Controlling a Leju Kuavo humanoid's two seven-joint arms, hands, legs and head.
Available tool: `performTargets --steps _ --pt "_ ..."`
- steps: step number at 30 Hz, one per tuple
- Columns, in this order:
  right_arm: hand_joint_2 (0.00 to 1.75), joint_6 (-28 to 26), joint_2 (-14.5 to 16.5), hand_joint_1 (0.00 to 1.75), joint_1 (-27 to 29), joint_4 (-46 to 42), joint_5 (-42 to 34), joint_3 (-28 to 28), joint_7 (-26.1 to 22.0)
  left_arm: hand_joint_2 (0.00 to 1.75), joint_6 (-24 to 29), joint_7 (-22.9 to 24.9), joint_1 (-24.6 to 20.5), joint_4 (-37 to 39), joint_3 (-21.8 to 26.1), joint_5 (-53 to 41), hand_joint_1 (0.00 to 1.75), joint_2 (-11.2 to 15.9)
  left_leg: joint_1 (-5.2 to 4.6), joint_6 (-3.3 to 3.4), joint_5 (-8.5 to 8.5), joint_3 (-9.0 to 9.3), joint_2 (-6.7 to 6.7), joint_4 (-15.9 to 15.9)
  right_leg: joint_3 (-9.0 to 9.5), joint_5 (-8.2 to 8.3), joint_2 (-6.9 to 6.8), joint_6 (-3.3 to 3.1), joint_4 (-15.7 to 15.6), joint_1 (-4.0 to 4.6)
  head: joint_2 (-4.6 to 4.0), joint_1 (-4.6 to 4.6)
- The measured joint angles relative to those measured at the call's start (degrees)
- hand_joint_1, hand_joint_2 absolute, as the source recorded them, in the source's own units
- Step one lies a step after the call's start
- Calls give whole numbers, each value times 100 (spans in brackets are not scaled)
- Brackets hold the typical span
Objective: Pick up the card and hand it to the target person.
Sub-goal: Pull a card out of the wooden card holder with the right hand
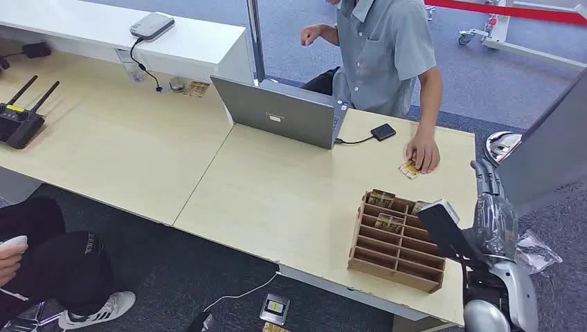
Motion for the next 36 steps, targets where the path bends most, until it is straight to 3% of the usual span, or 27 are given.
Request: performTargets --steps 2,3,6,8,14,19,25,36 --pt "175 1 4 50 -14 33 -3 6 4 0 13 3 0 0 0 7 0 0 0 0 0 0 0 0 0 0 0 0 0 0 0 0" --pt "175 2 9 85 -30 67 -7 12 9 0 24 5 0 0 0 13 0 0 0 0 0 0 0 0 0 0 0 0 0 0 0 1" --pt "175 -9 26 140 -89 181 -17 33 20 0 41 7 0 0 0 20 0 0 0 0 0 0 0 0 0 0 0 0 0 0 0 1" --pt "175 -33 40 142 -127 265 -17 50 26 0 57 6 0 0 -1 21 0 0 0 0 1 0 0 0 0 0 0 0 0 0 0 0" --pt "175 -50 84 124 -183 431 66 137 37 0 137 27 0 0 0 46 0 0 0 -1 1 -1 0 0 0 0 0 0 1 0 0 0" --pt "175 -25 153 88 -305 569 211 318 43 0 239 87 -1 0 0 104 0 -7 0 -1 1 -1 0 0 0 0 0 0 1 0 0 1" --pt "175 -2 310 59 -602 846 264 703 -21 0 613 264 -3 -1 5 272 0 -67 1 -4 3 -1 0 0 -1 2 0 -2 3 1 0 1" --pt "175 -88 807 61 -1364 1728 -36 1634 -229 0 1763 625 -21 -9 42 471 0 -446 0 -9 8 -3 -3 0 -2 4 -1 -7 3 4 0 1"
